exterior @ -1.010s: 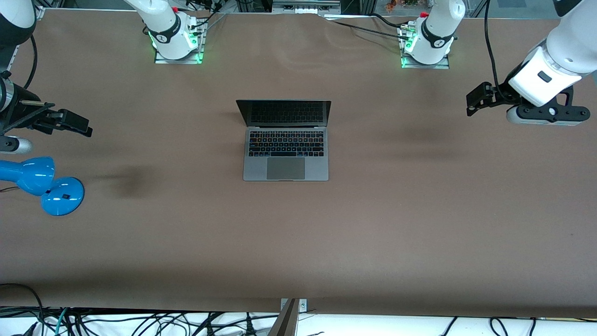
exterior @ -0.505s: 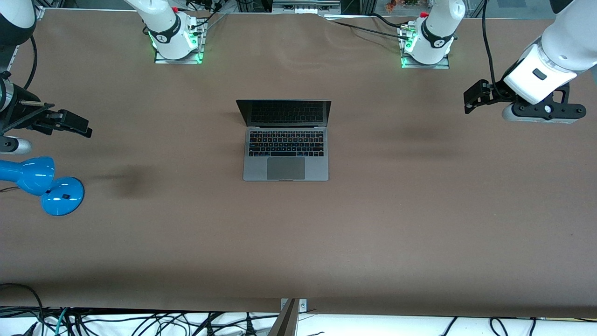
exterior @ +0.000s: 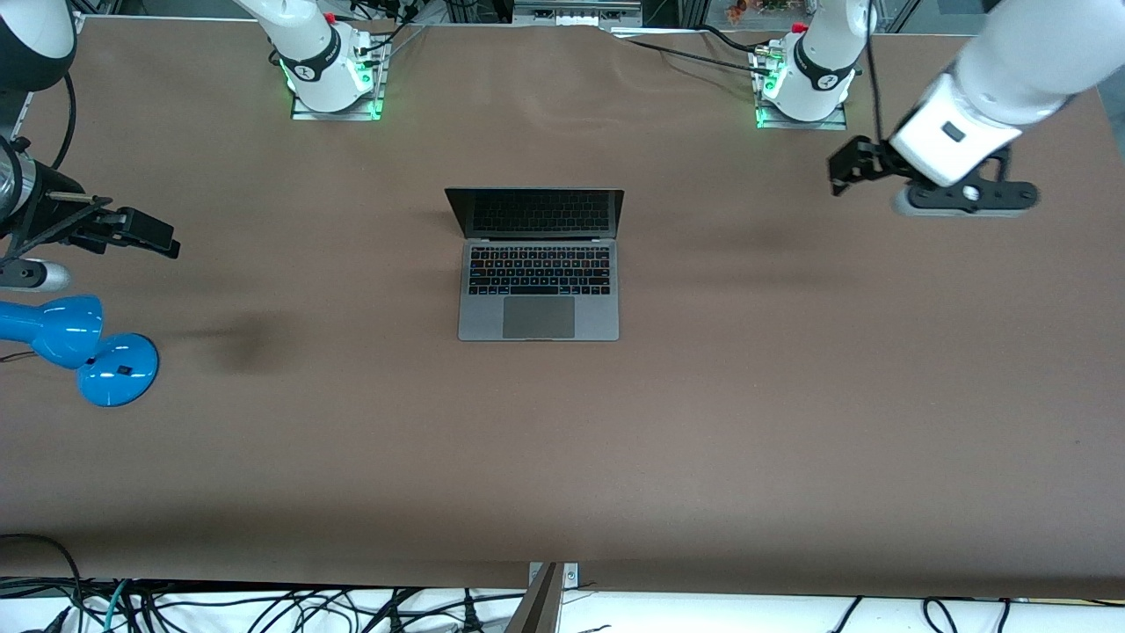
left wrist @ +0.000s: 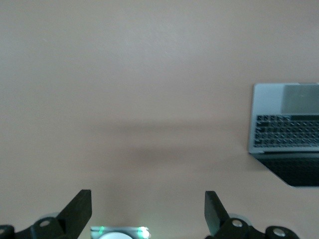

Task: Close laptop with both arms from behind
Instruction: 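Move both grippers forward toward the back of the open laptop lid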

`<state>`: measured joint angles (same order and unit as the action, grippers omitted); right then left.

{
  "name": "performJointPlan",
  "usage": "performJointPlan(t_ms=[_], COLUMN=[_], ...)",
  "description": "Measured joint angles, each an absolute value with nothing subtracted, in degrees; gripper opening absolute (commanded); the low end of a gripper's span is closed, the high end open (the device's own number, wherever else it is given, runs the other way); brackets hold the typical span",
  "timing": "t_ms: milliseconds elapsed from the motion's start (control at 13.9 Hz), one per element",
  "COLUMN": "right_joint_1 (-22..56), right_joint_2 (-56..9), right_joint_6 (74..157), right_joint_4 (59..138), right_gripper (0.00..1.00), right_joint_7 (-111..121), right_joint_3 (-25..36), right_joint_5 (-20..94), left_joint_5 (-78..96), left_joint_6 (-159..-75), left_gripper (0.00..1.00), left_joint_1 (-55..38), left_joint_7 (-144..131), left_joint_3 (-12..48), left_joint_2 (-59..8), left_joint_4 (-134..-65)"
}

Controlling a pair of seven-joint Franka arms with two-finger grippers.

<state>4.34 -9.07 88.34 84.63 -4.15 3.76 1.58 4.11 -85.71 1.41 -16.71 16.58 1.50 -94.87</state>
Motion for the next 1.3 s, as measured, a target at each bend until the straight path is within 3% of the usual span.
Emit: performJointPlan(t_ms=[433, 938, 1299], right_joint_1=[4.35, 4.36, 4.59], right_joint_2=[-9.08, -9.12, -9.17], right_joint_6=[87.25, 86.44, 84.82], right_joint_4=[85.04, 85.39, 85.43], right_gripper=[1.00, 1.00, 1.00], right_joint_7=[-4.22, -4.13, -4.66], right_joint_3=[3.75, 3.54, -4.17], right_joint_5=[1.59, 1.66, 1.77], left_joint_5=[7.50, 7.52, 7.58], left_joint_6=[-85.12, -89.63, -95.83], left_gripper=[1.00, 1.00, 0.99], left_joint_1=[1.37, 1.20, 1.10], left_joint_7=[-21.72, -32.06, -40.91], left_joint_3=[19.98, 30.15, 37.04], left_joint_2=[1.49, 1.86, 2.07], left_joint_4=[-95.76, -101.17, -106.09])
